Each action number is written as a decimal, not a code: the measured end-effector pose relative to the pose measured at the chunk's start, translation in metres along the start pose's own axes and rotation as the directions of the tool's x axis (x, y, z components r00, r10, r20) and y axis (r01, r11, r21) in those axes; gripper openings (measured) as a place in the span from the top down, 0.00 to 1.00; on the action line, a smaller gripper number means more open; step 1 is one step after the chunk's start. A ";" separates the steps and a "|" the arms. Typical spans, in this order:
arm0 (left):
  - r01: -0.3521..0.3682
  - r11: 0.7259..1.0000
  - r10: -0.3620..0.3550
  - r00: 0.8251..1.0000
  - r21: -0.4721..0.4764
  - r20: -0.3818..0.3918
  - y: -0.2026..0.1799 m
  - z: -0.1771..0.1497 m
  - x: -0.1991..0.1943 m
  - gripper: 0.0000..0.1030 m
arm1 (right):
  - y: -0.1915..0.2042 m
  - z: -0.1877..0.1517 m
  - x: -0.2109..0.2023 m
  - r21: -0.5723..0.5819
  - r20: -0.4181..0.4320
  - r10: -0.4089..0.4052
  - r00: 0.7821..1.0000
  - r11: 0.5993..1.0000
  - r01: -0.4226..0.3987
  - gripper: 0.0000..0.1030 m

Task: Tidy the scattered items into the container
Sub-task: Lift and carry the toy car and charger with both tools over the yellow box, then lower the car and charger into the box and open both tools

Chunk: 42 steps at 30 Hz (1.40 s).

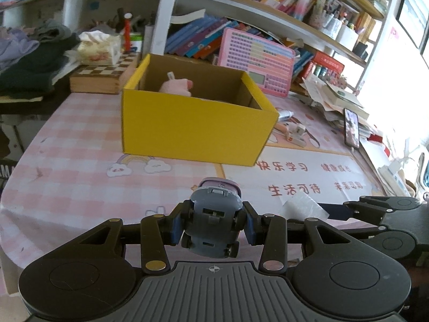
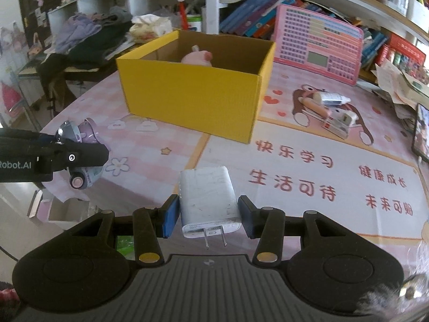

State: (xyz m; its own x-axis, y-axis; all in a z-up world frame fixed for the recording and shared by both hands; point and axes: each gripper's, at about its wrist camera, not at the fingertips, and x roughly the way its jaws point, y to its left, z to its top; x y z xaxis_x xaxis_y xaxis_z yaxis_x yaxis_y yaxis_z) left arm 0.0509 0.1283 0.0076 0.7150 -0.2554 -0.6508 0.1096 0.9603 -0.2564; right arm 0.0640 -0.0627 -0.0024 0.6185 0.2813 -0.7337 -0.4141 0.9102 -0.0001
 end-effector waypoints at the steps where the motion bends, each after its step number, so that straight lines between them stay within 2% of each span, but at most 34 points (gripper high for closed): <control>1: -0.004 1.000 0.004 1.000 -0.004 0.004 0.003 0.000 -0.001 0.60 | 0.003 0.001 0.000 -0.009 0.003 0.004 1.000 1.000 -0.004 0.56; 17: -0.044 0.997 0.046 0.998 -0.058 0.038 0.034 0.006 -0.011 0.60 | 0.032 0.022 0.013 -0.101 0.021 0.064 0.998 0.993 -0.062 0.56; 28: -0.037 0.997 0.043 0.994 -0.065 0.100 0.037 0.026 -0.015 0.60 | 0.030 0.043 0.008 -0.120 0.095 0.057 0.994 0.992 -0.046 0.56; 34: -0.015 0.999 0.022 0.990 -0.053 0.141 0.033 0.047 -0.011 0.60 | 0.021 0.063 0.003 -0.128 0.132 0.058 0.990 0.991 -0.041 0.56; 42: -0.005 1.000 0.007 0.974 -0.011 0.227 0.026 0.094 0.004 0.60 | -0.002 0.111 0.005 -0.133 0.223 0.045 0.974 0.991 -0.015 0.56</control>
State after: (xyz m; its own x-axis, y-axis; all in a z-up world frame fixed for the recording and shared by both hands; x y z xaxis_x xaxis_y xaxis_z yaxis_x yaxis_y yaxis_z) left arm 0.1217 0.1623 0.0653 0.8541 -0.2165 -0.4730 0.0988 0.9603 -0.2611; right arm 0.1422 -0.0298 0.0692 0.7326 0.3828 -0.5628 -0.5088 0.8572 -0.0792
